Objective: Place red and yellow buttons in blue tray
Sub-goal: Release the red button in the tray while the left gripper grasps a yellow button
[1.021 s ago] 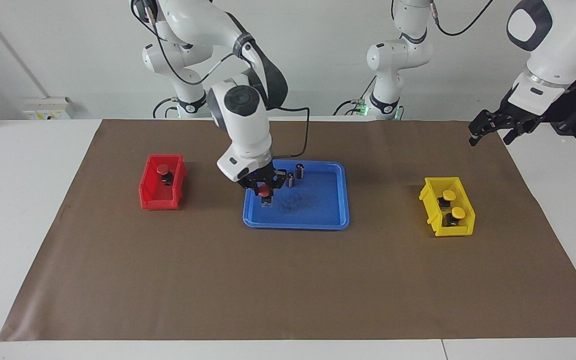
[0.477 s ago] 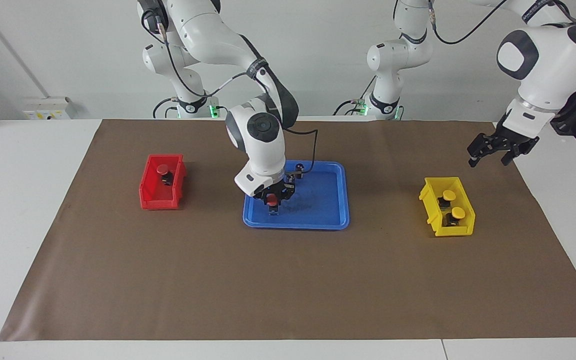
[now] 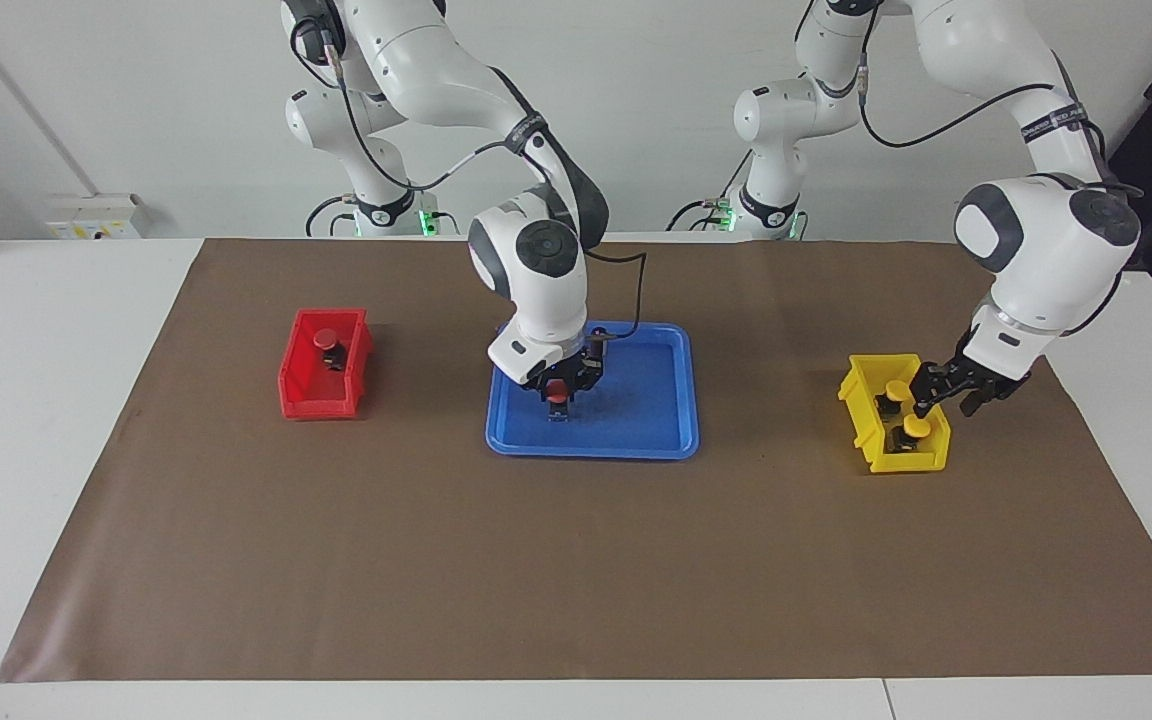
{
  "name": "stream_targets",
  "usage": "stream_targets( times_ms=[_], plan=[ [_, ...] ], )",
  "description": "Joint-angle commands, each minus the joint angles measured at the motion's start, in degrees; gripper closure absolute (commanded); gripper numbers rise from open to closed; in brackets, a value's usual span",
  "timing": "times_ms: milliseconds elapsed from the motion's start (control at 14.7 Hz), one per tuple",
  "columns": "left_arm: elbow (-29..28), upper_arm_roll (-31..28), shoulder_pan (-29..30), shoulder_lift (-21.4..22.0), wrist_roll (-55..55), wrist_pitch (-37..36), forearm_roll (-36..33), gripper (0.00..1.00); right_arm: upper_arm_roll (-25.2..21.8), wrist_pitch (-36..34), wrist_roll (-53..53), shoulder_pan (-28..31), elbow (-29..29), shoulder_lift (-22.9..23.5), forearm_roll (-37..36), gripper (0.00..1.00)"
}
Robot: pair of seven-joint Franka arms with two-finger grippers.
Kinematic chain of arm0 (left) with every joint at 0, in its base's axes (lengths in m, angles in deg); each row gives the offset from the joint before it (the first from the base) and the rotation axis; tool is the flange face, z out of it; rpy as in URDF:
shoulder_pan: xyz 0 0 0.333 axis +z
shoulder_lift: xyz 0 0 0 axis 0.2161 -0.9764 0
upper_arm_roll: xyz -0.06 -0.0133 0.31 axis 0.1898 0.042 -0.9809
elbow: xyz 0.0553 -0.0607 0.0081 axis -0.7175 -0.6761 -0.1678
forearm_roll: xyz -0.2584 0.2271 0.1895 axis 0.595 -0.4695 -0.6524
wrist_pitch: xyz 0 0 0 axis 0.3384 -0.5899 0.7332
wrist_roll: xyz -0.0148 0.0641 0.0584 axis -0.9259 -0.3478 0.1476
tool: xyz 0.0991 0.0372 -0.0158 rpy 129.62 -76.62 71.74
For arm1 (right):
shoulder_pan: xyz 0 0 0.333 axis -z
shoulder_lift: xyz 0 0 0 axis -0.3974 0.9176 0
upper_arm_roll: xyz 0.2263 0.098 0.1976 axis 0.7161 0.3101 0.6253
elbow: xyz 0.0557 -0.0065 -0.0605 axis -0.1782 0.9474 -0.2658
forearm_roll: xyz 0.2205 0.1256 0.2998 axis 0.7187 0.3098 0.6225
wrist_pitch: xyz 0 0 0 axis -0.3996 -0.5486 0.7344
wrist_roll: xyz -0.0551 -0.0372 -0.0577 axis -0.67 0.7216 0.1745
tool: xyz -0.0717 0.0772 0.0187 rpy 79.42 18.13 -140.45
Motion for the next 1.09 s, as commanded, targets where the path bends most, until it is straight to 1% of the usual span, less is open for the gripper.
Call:
stream_targets(
  times_ms=[0, 68, 204, 272, 340, 409, 477, 545, 613, 749, 885, 953, 1021],
  plan=[
    [-0.9, -0.4, -1.4, -2.1, 0.0, 4.1, 0.6, 0.32, -0.2, 1.8, 1.3, -0.3, 3.1, -1.6, -0.6, 0.42],
    [-0.9, -0.4, -1.5, -2.8, 0.0, 5.1, 0.6, 0.32, -0.4, 0.9, 1.3, -0.1, 2.1, -1.6, -0.6, 0.34],
    [-1.2, -0.4, -1.5, -3.0, -0.1, 5.5, 0.6, 0.35, -0.9, -3.4, 1.4, 0.7, -2.7, -1.5, -1.0, 0.33],
    [-1.2, -0.4, -1.5, -3.0, -0.1, 5.5, 0.6, 0.36, -1.3, -5.2, 1.0, 2.1, -5.2, -1.5, -2.3, 0.33],
    [-1.4, -0.4, -1.4, -3.0, -0.1, 5.2, 0.6, 0.36, -1.3, -5.7, 0.5, 4.0, -5.9, -2.2, -4.6, 0.32],
    [-1.8, -0.4, -1.4, -2.9, -0.1, 4.7, 0.6, 0.36, -1.3, -6.1, -0.8, 6.1, -5.5, -4.3, -5.8, 0.31],
    [-2.2, -0.5, -1.4, -2.8, -0.1, 4.5, 0.6, 0.36, -1.3, -7.3, -4.5, 8.6, -4.7, -6.5, -6.0, 0.31],
    [-2.5, -0.4, -1.4, -2.8, -0.1, 4.7, 0.6, 0.36, -1.3, -9.8, -9.6, 11.4, -2.0, -9.5, -5.9, 0.30],
    [-2.5, -0.5, -1.4, -2.7, -0.1, 4.4, 0.6, 0.36, -1.2, -9.8, -14.5, 15.2, 3.9, -14.5, -5.9, 0.29],
    [-2.5, -0.5, -1.1, -2.6, -0.1, 3.4, 0.6, 0.36, -1.2, -6.9, -22.1, 21.1, 15.0, -23.8, -5.7, 0.29],
    [-2.5, -0.5, -0.9, -2.5, -0.1, 2.3, 0.6, 0.36, -1.2, -6.6, -27.9, 25.7, 22.5, -30.1, -5.1, 0.29],
    [-2.5, -0.5, -0.8, -2.5, -0.1, 2.1, 0.6, 0.36, -1.2, -6.2, -30.4, 27.2, 25.8, -32.2, -5.0, 0.30],
    [-2.5, -0.5, -0.8, -2.5, -0.1, 2.1, 0.6, 0.40, -1.2, -5.4, -34.1, 28.7, 27.9, -33.3, -3.7, 0.30]
  ],
)
